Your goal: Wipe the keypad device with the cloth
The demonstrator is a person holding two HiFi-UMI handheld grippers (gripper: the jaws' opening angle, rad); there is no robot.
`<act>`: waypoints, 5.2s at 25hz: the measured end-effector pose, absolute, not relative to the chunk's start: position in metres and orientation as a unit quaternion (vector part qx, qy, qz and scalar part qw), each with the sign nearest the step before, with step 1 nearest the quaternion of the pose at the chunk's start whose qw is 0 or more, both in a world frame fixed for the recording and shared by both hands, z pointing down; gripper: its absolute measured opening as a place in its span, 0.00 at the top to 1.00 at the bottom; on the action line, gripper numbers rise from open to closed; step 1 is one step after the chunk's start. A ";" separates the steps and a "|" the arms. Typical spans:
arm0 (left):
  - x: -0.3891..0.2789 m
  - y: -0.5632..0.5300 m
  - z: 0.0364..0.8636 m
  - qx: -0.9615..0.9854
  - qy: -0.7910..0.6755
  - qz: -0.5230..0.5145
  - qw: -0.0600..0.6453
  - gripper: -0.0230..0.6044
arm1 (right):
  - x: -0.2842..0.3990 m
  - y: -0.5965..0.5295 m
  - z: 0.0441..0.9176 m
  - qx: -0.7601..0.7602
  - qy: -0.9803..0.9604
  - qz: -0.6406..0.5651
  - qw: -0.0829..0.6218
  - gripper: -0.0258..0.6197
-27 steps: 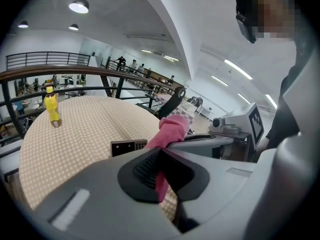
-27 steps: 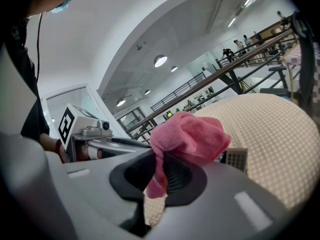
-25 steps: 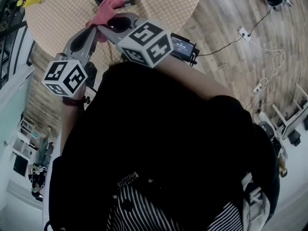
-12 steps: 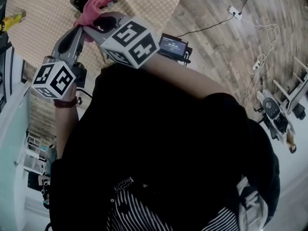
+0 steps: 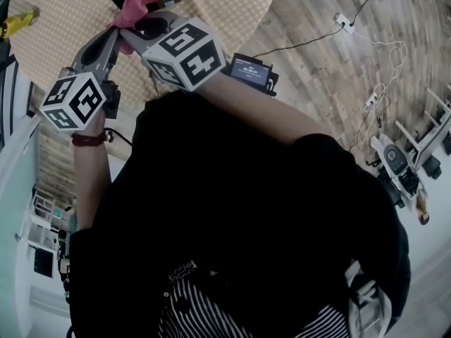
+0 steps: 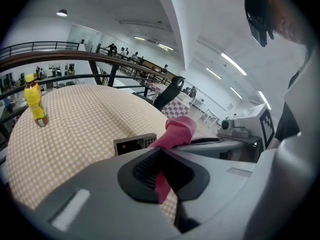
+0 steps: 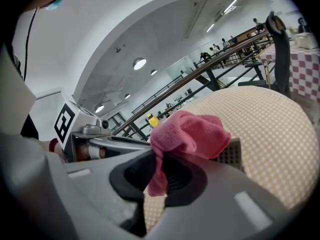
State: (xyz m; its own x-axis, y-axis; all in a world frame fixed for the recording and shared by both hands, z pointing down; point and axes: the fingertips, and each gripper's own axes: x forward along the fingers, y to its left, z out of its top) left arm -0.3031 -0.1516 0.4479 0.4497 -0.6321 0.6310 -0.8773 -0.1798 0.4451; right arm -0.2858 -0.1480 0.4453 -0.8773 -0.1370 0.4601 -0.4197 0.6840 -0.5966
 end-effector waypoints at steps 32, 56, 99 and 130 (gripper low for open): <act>-0.275 -0.257 0.516 0.811 -0.311 0.445 0.216 0.96 | -0.283 -0.151 0.540 0.192 -0.848 0.403 0.287 0.89; -0.266 -0.255 0.551 0.795 -0.291 0.477 0.235 0.96 | -0.309 -0.164 0.578 0.183 -0.872 0.333 0.308 0.89; -0.266 -0.264 0.546 0.785 -0.326 0.497 0.175 0.96 | -0.292 -0.158 0.591 0.189 -0.854 0.380 0.301 0.89; -0.267 -0.268 0.553 0.779 -0.346 0.496 0.166 0.96 | -0.308 -0.185 0.565 0.208 -0.885 0.321 0.267 0.89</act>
